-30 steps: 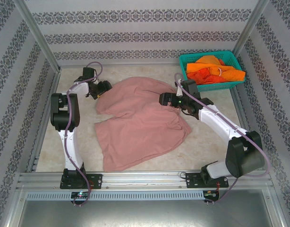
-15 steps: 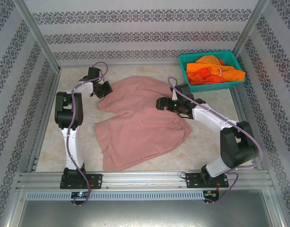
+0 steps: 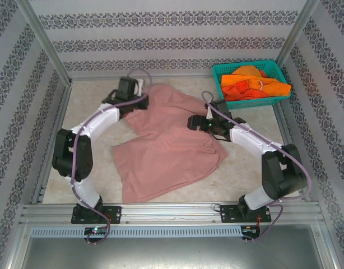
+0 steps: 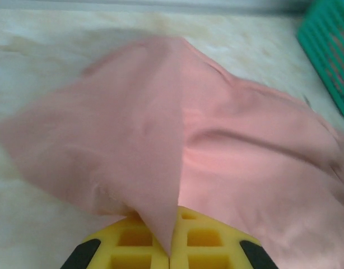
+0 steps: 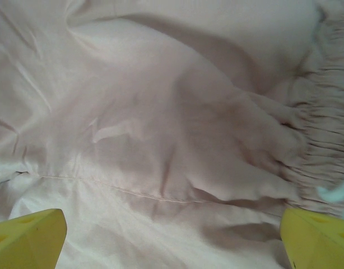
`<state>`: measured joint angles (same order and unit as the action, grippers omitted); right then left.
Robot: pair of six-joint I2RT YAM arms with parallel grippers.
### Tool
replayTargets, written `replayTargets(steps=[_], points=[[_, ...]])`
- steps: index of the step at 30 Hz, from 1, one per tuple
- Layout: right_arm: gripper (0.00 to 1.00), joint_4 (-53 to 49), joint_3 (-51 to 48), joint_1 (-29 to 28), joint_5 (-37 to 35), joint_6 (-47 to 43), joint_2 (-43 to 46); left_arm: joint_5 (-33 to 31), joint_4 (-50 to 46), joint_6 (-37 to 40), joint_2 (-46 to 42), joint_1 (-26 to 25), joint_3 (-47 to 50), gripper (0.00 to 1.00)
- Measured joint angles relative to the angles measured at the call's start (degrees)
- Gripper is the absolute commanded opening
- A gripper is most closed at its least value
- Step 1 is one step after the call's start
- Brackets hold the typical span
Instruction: Fold and stack the shorts
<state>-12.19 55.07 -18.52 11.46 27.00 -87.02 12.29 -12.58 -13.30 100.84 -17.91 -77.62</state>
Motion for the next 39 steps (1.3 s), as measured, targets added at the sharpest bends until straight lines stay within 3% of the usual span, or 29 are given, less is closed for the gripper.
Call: replayTargets(steps=[2,4,8,11,17,20,24,27,35,39], points=[[0.98,-0.2,-1.2,1.9,0.0,0.0,2.1,-0.1,1.8,3.6,-1.9,-4.1,5.3,0.19],[0.98,-0.6,-1.9,3.5,0.1,0.0,4.1,-0.2,2.2,7.6,-2.4,-7.0,9.8,0.47],[0.98,-0.9,-2.6,5.7,0.4,-0.1,7.4,0.1,0.7,12.0,-3.0,-8.1,14.2,0.84],[0.98,-0.9,-2.7,5.7,0.8,-0.3,8.3,3.2,-0.2,8.9,-6.2,-4.8,12.5,0.96],[0.98,-0.9,-2.8,5.6,2.1,-0.2,8.3,9.6,2.3,-4.4,-11.0,8.8,2.7,0.93],[0.98,-0.9,-2.8,5.6,2.5,-0.2,8.3,11.5,2.2,-9.2,-8.1,11.7,-0.3,0.82],[0.98,-0.8,-3.6,5.6,2.8,-0.2,8.3,16.8,3.6,-16.0,-0.8,12.0,3.1,0.72],[0.98,-0.9,-4.4,5.6,3.0,-0.2,8.3,19.4,4.1,-19.5,5.6,11.5,5.7,0.71],[0.97,-0.6,-6.6,5.6,3.2,-0.2,8.3,20.7,4.1,-21.8,15.2,9.9,2.4,0.65],[0.98,-0.3,-6.8,5.6,3.2,0.0,8.0,20.8,4.5,-23.0,16.6,9.3,-0.3,0.47]])
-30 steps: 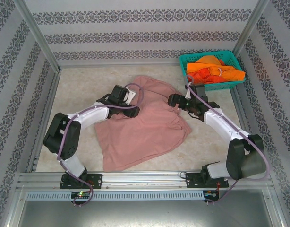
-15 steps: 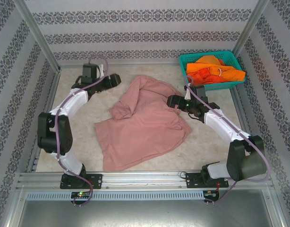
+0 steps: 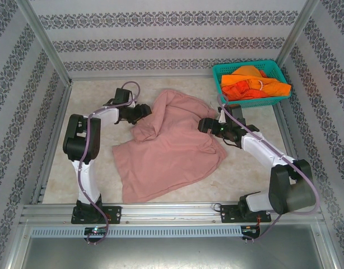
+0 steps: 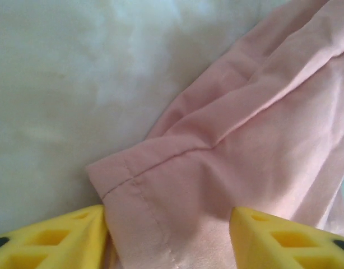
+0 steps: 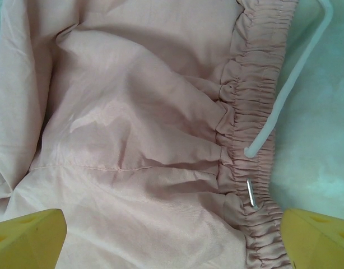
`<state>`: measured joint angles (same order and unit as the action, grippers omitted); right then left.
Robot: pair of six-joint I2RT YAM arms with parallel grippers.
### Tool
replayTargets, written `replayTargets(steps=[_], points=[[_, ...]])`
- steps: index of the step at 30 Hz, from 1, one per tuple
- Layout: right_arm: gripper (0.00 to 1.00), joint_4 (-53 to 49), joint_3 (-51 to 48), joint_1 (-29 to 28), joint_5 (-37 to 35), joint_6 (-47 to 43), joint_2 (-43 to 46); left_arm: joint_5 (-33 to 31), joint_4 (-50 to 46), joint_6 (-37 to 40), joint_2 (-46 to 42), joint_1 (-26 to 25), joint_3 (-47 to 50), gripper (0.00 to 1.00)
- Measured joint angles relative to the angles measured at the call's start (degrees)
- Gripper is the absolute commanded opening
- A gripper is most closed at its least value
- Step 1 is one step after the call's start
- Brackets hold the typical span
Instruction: Fold and stack the shorts
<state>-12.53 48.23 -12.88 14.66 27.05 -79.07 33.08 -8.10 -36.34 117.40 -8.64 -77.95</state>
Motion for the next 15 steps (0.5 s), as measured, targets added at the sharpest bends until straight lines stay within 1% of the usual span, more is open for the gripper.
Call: replayTargets(steps=[2,4,5,7,8,11,15], points=[[0.98,0.2,0.0,0.0,0.0,0.0,-0.3,-0.2,0.0,-0.1,0.7,-0.3,-1.2,0.36],[0.98,0.4,0.0,0.0,0.0,0.0,-0.7,-0.5,-0.1,0.1,1.3,-0.7,-2.3,0.22],[0.98,0.4,0.0,0.0,0.0,0.0,-0.9,-0.7,-0.5,0.4,1.6,-0.8,-3.0,0.18],[0.98,0.5,0.0,-0.1,0.0,0.2,-1.6,-1.1,-1.3,1.0,2.2,-0.8,-5.1,0.03],[0.98,0.5,0.0,-0.1,0.0,0.2,-2.0,-1.3,-1.6,1.2,2.4,-0.8,-5.9,0.0],[0.98,0.9,0.0,-0.1,0.4,0.7,-3.5,-2.2,-2.2,2.3,2.7,-0.8,-9.0,0.0],[0.98,0.9,0.0,-0.1,1.0,1.7,-4.7,-6.1,-5.2,4.7,2.7,-0.3,-14.4,0.0]])
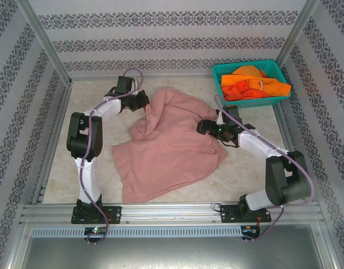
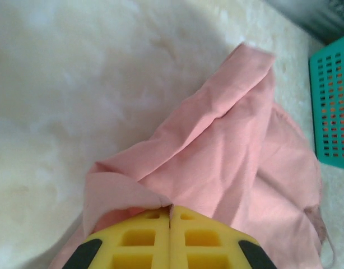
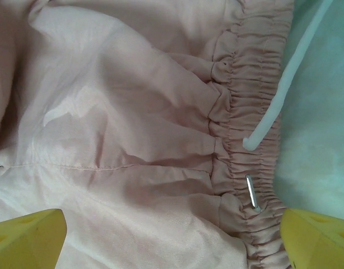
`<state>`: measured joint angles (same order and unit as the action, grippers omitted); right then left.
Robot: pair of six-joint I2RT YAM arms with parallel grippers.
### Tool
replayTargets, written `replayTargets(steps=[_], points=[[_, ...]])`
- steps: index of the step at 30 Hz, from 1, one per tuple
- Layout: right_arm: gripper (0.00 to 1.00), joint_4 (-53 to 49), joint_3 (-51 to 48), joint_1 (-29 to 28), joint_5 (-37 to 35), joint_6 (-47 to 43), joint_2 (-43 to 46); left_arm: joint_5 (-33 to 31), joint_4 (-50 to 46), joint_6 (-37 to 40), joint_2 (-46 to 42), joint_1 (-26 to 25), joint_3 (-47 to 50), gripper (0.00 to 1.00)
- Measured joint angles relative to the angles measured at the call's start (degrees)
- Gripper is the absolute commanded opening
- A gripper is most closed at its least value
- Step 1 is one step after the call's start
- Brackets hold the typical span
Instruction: Fold and stack the shorts
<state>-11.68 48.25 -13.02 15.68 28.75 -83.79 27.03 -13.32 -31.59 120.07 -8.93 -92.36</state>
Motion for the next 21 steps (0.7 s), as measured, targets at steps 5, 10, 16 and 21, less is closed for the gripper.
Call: replayTargets(steps=[5,10,16,21], points=[[0.98,0.3,0.0,-0.7,0.1,1.1,0.0,-6.5,-4.3,3.5,3.0,3.9,-15.1,0.0],[0.98,0.4,-0.3,-0.8,0.3,1.5,0.4,-11.5,-9.3,7.3,12.8,9.4,-37.4,0.69],[0.98,-0.2,-1.2,-0.8,0.3,1.6,3.9,-13.6,-20.3,10.9,19.8,12.5,-51.4,0.91],[0.98,-0.3,-0.6,-1.4,0.9,2.4,4.7,-11.8,-21.1,11.2,5.0,9.4,-30.7,0.99]])
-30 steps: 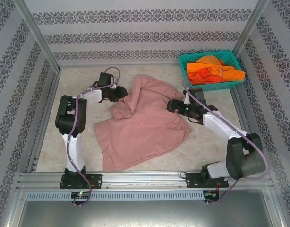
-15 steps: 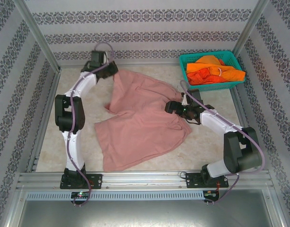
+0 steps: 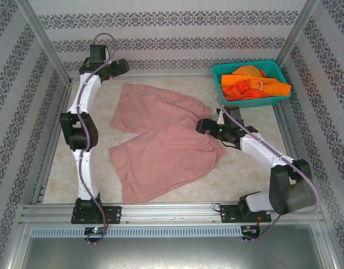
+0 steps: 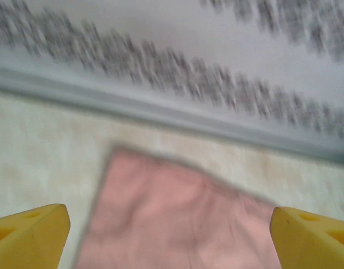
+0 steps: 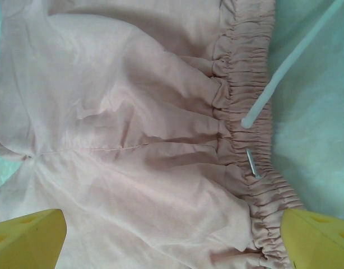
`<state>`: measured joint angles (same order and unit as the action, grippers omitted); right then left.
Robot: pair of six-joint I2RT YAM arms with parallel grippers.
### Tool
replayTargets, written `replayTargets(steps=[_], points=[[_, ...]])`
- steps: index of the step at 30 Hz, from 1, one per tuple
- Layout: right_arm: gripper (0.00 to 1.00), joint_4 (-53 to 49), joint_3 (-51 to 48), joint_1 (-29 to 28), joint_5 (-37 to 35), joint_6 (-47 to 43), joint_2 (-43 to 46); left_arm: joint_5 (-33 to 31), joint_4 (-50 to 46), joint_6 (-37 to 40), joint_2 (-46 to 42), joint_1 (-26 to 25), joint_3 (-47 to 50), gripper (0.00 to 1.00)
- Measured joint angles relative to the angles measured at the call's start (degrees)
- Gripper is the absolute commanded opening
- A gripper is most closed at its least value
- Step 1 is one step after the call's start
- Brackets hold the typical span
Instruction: Fold and stack the shorts
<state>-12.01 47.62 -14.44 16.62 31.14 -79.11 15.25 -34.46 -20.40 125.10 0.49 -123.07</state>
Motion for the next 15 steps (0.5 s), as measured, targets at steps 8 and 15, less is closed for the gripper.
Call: replayTargets(steps=[8,15], points=[[0.98,-0.7,14.0,-1.9,1.6,0.8,-12.7,5.9,19.0,-11.3,-41.2,-8.8,57.7,0.99],[0.98,-2.0,28.0,-1.9,2.8,2.2,-28.9,4.5,23.1,-18.9,-50.8,-11.1,83.6,1.0]])
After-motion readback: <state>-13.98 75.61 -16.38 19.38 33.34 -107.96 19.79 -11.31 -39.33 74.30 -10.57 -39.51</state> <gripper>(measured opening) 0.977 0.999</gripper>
